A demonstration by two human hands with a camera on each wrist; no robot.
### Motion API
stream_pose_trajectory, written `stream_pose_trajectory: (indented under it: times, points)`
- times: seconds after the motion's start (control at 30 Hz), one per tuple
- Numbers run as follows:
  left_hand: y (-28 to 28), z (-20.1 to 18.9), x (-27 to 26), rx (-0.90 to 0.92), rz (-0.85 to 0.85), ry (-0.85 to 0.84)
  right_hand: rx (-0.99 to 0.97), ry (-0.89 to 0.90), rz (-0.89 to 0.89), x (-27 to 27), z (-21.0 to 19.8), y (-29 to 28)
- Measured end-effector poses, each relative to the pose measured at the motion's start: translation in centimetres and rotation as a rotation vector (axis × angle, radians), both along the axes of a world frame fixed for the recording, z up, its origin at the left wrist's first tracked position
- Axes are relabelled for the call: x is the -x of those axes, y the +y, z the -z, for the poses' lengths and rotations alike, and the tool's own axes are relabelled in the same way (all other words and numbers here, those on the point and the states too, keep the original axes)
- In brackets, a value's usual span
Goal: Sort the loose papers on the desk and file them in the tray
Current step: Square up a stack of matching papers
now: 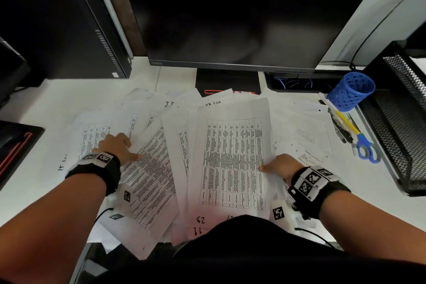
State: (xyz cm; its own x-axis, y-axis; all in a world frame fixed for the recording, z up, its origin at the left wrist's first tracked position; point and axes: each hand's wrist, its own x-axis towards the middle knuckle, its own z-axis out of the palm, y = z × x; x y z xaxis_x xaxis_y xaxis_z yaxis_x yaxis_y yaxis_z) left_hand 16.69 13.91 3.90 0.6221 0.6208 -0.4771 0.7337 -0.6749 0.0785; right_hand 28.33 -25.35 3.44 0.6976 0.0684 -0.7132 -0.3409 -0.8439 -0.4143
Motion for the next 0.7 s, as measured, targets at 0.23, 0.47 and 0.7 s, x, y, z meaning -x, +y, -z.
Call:
stream_pose_trajectory:
  times: [0.23, 0.47, 0.7]
  points:
    - [-1.0, -0.5, 0.5, -0.043, 0.060, -0.166, -0.022, -0.029, 0.015, 0.3, 0.3, -0.1]
    - [-0.7, -3.6, 0.4, 0.201, -0.065, -0.487, 0.072, -0.049, 0.066, -0.5, 0.6, -0.6]
    - [-3.1, -4.0, -0.6, 0.355, -0.159, -0.611, -0.123, 0.047, 0.144, -1.4, 1.8, -2.0]
